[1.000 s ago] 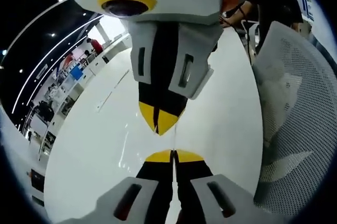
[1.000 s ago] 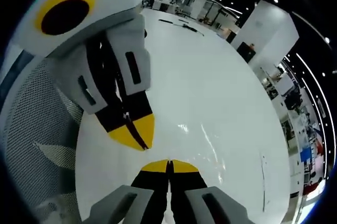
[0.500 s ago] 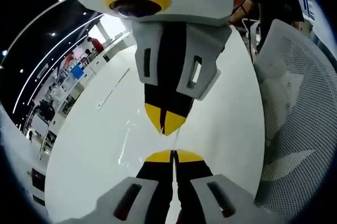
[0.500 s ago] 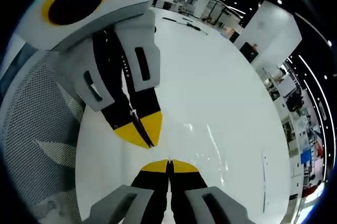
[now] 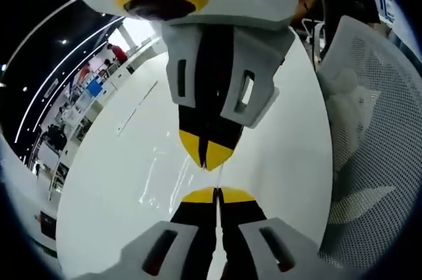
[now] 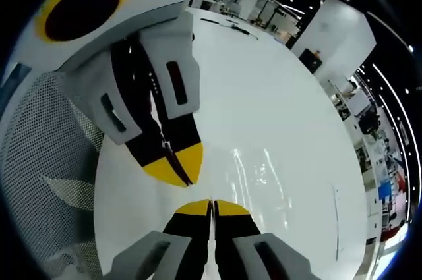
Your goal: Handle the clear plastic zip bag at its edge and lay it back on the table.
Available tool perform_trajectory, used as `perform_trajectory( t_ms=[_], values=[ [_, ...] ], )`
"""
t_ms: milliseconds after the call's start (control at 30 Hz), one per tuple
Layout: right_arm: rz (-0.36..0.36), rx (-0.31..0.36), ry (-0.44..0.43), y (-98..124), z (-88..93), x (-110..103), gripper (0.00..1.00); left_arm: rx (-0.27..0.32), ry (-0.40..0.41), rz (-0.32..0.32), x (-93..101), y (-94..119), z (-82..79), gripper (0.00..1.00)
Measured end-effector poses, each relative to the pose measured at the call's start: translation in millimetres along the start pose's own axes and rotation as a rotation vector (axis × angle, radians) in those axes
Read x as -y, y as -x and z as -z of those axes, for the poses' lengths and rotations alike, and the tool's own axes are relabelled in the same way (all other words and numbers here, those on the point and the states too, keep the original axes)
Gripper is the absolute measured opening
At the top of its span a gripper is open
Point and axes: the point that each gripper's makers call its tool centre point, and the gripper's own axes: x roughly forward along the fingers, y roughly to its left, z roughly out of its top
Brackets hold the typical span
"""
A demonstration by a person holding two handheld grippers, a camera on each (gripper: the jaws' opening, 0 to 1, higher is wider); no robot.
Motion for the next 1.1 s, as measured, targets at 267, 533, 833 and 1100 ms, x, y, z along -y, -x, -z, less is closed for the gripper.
perform_trajectory(
  t_ms=[267, 533, 833, 1100],
  values=[
    [0.002, 0.004, -0.008, -6, 1.1, -10, 0.0, -0.008, 0.008, 0.011, 8.9, 0, 6.2, 0.0],
    [0.021, -0.009, -0.022, -14, 2.8, -18, 0.0, -0.015, 0.046, 0.022, 14.5, 3, 12.2, 0.02],
    [0.027, -0.019, -0.052, -20, 6.8, -20, 0.0, -0.012, 0.115, -0.007, 13.0, 15, 16.3, 0.07],
    [0.027, -0.013, -0.137, -21, 12.1, -21, 0.0, -0.008, 0.181, -0.042, 12.1, 26, 23.2, 0.13]
  ],
)
